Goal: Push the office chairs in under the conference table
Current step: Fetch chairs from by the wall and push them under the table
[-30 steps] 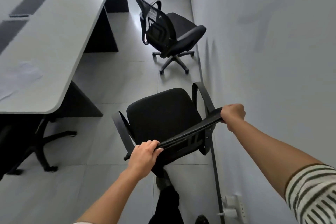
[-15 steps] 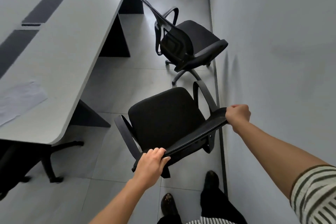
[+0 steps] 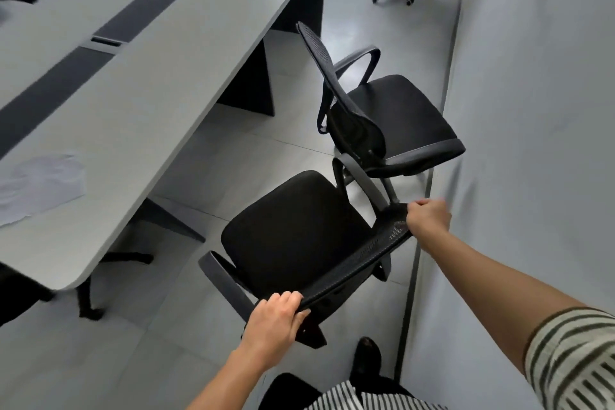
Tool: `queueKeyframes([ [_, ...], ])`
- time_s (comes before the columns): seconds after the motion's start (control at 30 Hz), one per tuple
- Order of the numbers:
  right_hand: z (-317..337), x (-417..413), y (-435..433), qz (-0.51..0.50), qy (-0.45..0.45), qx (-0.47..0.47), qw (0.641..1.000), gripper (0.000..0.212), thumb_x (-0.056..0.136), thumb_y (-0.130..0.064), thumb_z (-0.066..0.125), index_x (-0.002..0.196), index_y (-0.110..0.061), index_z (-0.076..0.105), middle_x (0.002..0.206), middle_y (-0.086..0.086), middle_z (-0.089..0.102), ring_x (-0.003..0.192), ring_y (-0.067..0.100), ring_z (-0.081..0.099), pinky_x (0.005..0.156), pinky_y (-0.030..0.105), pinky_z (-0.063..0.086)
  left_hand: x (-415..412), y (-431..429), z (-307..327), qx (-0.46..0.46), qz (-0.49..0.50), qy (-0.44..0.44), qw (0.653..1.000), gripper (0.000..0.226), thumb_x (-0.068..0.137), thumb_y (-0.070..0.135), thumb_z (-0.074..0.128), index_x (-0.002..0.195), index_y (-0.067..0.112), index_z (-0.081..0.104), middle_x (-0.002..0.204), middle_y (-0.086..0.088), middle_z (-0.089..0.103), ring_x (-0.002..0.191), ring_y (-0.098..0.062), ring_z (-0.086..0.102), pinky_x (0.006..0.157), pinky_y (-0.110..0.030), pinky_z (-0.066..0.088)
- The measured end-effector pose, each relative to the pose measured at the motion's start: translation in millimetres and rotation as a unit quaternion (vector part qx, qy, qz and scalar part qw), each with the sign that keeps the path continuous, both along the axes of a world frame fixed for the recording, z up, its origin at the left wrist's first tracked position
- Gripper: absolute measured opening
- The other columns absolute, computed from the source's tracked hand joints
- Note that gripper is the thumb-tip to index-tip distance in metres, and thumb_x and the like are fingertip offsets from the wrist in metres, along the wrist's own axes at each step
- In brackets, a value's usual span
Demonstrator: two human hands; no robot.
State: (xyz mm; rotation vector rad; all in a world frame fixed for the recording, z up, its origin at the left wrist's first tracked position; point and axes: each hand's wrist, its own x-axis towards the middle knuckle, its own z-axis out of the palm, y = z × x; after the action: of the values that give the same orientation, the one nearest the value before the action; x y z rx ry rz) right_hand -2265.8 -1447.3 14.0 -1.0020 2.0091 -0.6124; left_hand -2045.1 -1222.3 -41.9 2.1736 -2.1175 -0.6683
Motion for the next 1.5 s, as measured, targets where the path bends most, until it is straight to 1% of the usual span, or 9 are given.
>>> queueKeyframes([
  [0.2, 2.0, 49.5, -70.2, 0.047, 0.002, 0.003, 0.999, 0.024, 0.082, -0.008, 0.049, 0.061, -0.009, 0.061, 0.058, 0.006, 0.052, 0.060, 0.027, 0.050, 0.052, 0.029, 0.042, 37.0, -56.4, 2.1, -0.010, 0.086, 0.028, 0.996, 0.031, 0.091, 0.049, 0.033, 0.091, 0.022, 0.050, 0.081, 0.009, 0.054, 0.074, -0.015, 0.049, 0.067, -0.029, 0.037],
  [0.37, 2.5, 92.6, -116.1, 0.062, 0.008, -0.005, 0.998, 0.022, 0.078, -0.011, 0.049, 0.067, -0.007, 0.068, 0.077, 0.011, 0.066, 0.071, 0.032, 0.061, 0.070, 0.040, 0.056, 85.0, -106.2, 7.7, 0.006, 0.128, 0.033, 0.991, 0.024, 0.094, 0.042, 0.039, 0.093, 0.020, 0.049, 0.083, 0.006, 0.056, 0.076, -0.016, 0.049, 0.067, -0.028, 0.033],
  [0.57, 0.7, 149.7, -160.1, 0.110, 0.050, -0.008, 0.993, 0.024, 0.074, -0.006, 0.045, 0.053, -0.008, 0.055, 0.056, 0.008, 0.050, 0.052, 0.026, 0.046, 0.045, 0.034, 0.035, 114.7, -132.5, 7.5, 0.026, 0.179, 0.068, 0.981, 0.022, 0.095, 0.040, 0.038, 0.097, 0.021, 0.049, 0.085, 0.010, 0.052, 0.080, -0.014, 0.048, 0.071, -0.028, 0.035],
  [0.7, -1.5, 178.2, -188.4, 0.099, 0.041, -0.012, 0.994, 0.025, 0.076, -0.005, 0.044, 0.055, -0.007, 0.057, 0.061, 0.011, 0.053, 0.054, 0.024, 0.045, 0.046, 0.032, 0.032, 150.5, -165.9, 5.3, 0.030, 0.205, 0.068, 0.976, 0.022, 0.094, 0.042, 0.040, 0.096, 0.022, 0.049, 0.091, 0.007, 0.057, 0.085, -0.017, 0.052, 0.074, -0.032, 0.041],
  [0.8, -4.1, 196.4, -209.4, 0.096, 0.037, -0.009, 0.995, 0.023, 0.080, -0.006, 0.043, 0.066, -0.005, 0.060, 0.067, 0.011, 0.054, 0.068, 0.028, 0.048, 0.059, 0.031, 0.038, 165.8, -184.7, 5.1, 0.032, 0.223, 0.076, 0.971, 0.021, 0.094, 0.039, 0.042, 0.097, 0.021, 0.051, 0.091, 0.005, 0.058, 0.085, -0.018, 0.052, 0.071, -0.031, 0.036],
  [0.93, -10.9, 223.4, -246.7, 0.104, 0.044, -0.018, 0.993, 0.034, 0.086, -0.013, 0.041, 0.104, -0.008, 0.069, 0.107, 0.017, 0.065, 0.096, 0.035, 0.056, 0.079, 0.036, 0.044, 175.7, -210.1, 0.2, 0.032, 0.267, 0.097, 0.958, 0.016, 0.093, 0.038, 0.045, 0.099, 0.025, 0.052, 0.089, 0.007, 0.058, 0.084, -0.016, 0.052, 0.070, -0.031, 0.039],
  [1.03, -12.6, 243.4, -282.8, 0.138, 0.050, -0.030, 0.989, 0.038, 0.089, -0.015, 0.040, 0.117, -0.010, 0.065, 0.115, 0.018, 0.064, 0.109, 0.038, 0.056, 0.089, 0.039, 0.045, 172.6, -231.1, -3.9, 0.046, 0.305, 0.112, 0.945, 0.015, 0.092, 0.038, 0.046, 0.099, 0.026, 0.053, 0.090, 0.007, 0.060, 0.083, -0.017, 0.055, 0.071, -0.035, 0.045],
  [1.3, -3.7, 311.1, -381.7, 0.274, 0.034, -0.050, 0.960, 0.034, 0.090, -0.012, 0.040, 0.111, -0.008, 0.067, 0.110, 0.017, 0.067, 0.101, 0.036, 0.060, 0.083, 0.036, 0.046, 161.4, -300.7, -4.7, 0.026, 0.407, 0.129, 0.904, 0.016, 0.093, 0.033, 0.046, 0.103, 0.022, 0.053, 0.096, 0.006, 0.063, 0.087, -0.019, 0.058, 0.080, -0.039, 0.047],
  [1.5, -9.1, 362.9, -415.8, 0.324, 0.007, -0.030, 0.946, 0.031, 0.088, -0.008, 0.039, 0.088, -0.006, 0.070, 0.082, 0.010, 0.061, 0.068, 0.025, 0.051, 0.061, 0.030, 0.039, 212.9, -332.6, 9.3, 0.014, 0.445, 0.041, 0.895, 0.022, 0.094, 0.031, 0.046, 0.108, 0.017, 0.054, 0.100, -0.001, 0.063, 0.092, -0.026, 0.057, 0.080, -0.039, 0.045],
])
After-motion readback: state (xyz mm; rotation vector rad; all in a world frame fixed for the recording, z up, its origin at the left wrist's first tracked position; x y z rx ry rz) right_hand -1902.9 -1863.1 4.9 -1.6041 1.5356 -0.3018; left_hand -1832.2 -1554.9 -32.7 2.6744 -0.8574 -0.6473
